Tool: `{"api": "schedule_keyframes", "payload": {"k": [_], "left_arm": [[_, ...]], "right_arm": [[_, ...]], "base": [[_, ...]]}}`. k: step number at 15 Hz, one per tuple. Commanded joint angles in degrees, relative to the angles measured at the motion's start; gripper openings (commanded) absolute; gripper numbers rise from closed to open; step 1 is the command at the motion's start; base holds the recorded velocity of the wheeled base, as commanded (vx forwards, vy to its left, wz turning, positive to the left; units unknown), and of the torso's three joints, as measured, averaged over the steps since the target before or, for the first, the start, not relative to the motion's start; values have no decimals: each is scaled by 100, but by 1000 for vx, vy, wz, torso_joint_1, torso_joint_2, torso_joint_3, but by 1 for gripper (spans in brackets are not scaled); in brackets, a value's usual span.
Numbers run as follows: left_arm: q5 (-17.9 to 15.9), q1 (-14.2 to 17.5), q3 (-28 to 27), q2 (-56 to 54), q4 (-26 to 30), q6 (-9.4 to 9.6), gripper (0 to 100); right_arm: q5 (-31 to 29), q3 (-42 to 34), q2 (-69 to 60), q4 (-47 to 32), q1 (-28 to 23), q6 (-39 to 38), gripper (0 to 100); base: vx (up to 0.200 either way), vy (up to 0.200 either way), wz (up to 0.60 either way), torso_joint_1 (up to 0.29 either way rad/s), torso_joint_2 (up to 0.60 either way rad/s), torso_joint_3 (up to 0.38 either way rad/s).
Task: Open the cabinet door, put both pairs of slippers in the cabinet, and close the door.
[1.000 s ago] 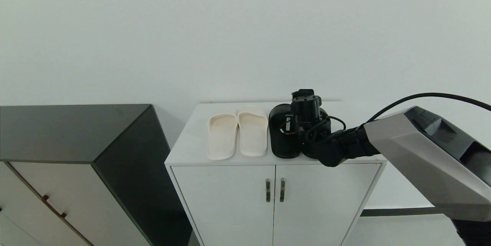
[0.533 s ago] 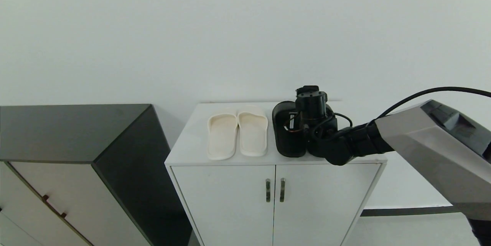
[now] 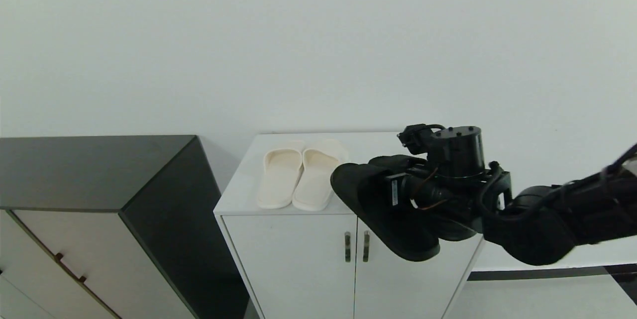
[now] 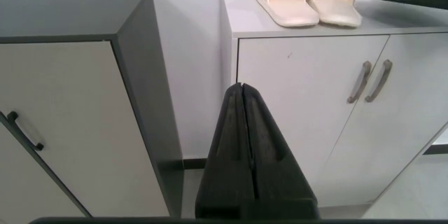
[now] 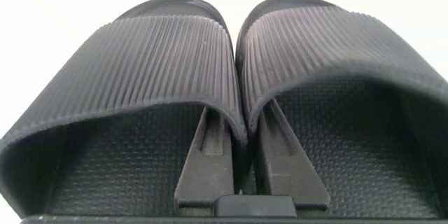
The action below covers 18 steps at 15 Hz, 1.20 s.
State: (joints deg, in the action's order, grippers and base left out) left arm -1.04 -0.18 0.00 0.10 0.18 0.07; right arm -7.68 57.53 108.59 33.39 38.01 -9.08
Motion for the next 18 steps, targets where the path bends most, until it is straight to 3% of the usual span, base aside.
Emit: {"api": "schedule_keyframes", "payload": {"k": [1,7,14,18], "left_arm": [[-2,1,0,8,-1,1,0],[-2,1,0,8,-1,-7,0],[-2,1,0,8,-1,-16,0],[-2,1,0,8,-1,-16,0]], "right_arm": [[249,-462,-787,-8,101,126,0],[276,-690,-813,10,66,451,0],[302,-822,-866,45,128,478,0],[663,-1059,-963,106,128,583,0]], "base": [[0,0,0,0,0,0],[0,0,0,0,0,0],[-200,0,0,-2,2,1],[0,0,0,0,0,0]]}}
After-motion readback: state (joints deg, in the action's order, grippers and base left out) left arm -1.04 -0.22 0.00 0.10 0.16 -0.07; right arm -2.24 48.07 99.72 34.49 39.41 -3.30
